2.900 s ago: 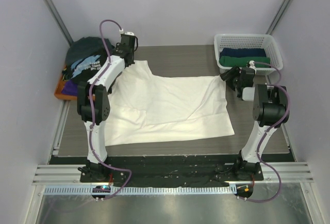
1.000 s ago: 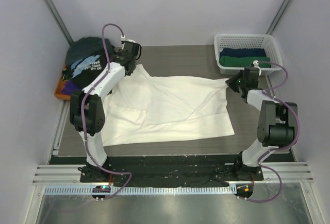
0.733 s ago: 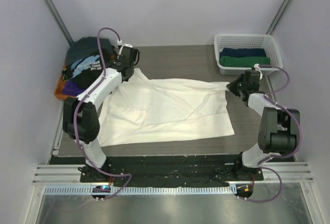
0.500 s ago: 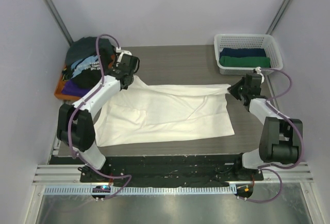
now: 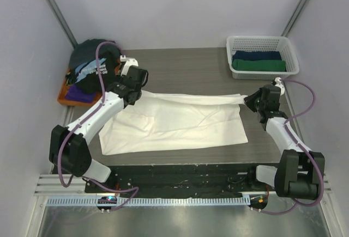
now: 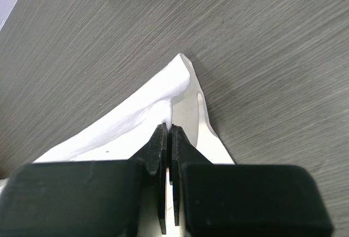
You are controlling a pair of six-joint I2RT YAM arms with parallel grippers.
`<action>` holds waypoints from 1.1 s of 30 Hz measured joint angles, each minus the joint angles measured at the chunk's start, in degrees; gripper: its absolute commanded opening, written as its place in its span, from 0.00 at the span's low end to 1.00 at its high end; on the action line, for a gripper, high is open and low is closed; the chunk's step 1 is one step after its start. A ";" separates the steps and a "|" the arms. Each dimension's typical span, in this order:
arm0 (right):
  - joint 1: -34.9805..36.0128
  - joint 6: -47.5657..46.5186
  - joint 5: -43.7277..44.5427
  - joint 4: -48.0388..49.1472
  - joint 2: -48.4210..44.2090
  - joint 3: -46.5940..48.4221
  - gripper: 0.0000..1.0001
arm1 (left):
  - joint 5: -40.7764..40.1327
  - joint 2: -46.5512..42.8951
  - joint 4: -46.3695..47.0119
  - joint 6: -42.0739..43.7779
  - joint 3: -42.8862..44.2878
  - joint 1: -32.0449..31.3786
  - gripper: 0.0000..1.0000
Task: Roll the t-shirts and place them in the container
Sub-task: Fold the T-shirt at the center of the board.
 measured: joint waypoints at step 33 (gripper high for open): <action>-0.20 6.60 6.32 -4.85 -18.21 -15.19 0.51 | 7.93 -21.51 -2.51 -20.68 -27.74 -4.20 0.00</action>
